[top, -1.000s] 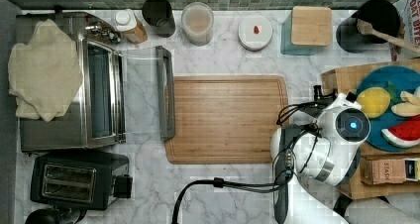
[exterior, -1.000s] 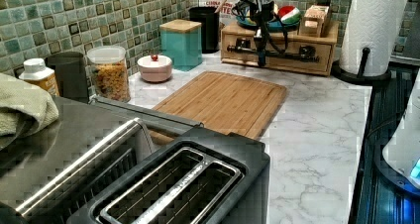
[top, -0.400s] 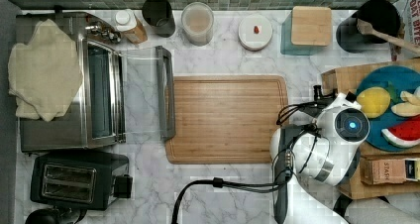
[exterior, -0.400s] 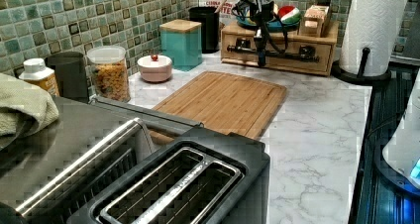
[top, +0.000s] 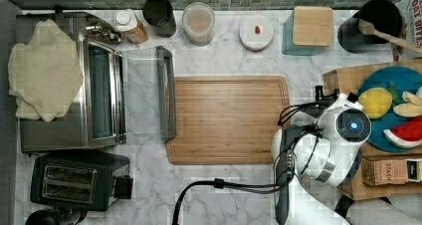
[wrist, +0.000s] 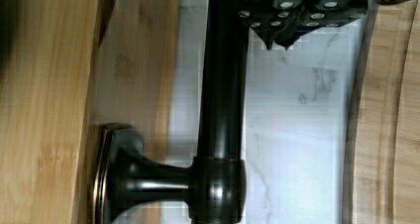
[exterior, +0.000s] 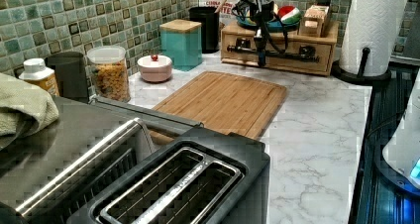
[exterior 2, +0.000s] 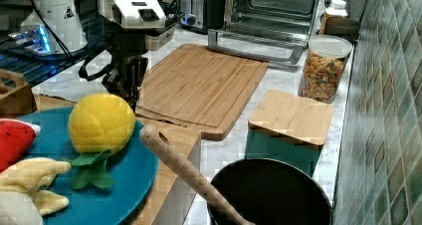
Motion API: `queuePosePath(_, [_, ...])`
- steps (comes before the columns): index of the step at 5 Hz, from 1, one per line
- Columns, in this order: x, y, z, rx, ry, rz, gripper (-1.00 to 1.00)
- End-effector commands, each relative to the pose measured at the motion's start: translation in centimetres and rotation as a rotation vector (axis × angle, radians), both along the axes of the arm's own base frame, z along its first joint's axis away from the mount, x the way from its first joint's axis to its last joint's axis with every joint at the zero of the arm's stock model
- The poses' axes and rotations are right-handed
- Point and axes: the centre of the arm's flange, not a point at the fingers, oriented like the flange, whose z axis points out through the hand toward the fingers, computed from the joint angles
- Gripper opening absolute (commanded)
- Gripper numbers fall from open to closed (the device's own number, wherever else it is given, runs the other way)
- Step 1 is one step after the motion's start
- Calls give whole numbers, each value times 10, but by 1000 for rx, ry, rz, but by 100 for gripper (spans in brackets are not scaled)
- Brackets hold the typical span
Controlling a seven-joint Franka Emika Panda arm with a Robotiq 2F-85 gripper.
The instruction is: Close the drawer.
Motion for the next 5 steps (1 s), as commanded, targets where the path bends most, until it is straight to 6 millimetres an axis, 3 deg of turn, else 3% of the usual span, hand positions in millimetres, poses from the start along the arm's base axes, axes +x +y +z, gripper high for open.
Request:
queuePosePath(1, [-18,-135,93,-194,-223,-198,-100])
queuePosePath(5, [-18,-135,93,-194,-223,-198,-100])
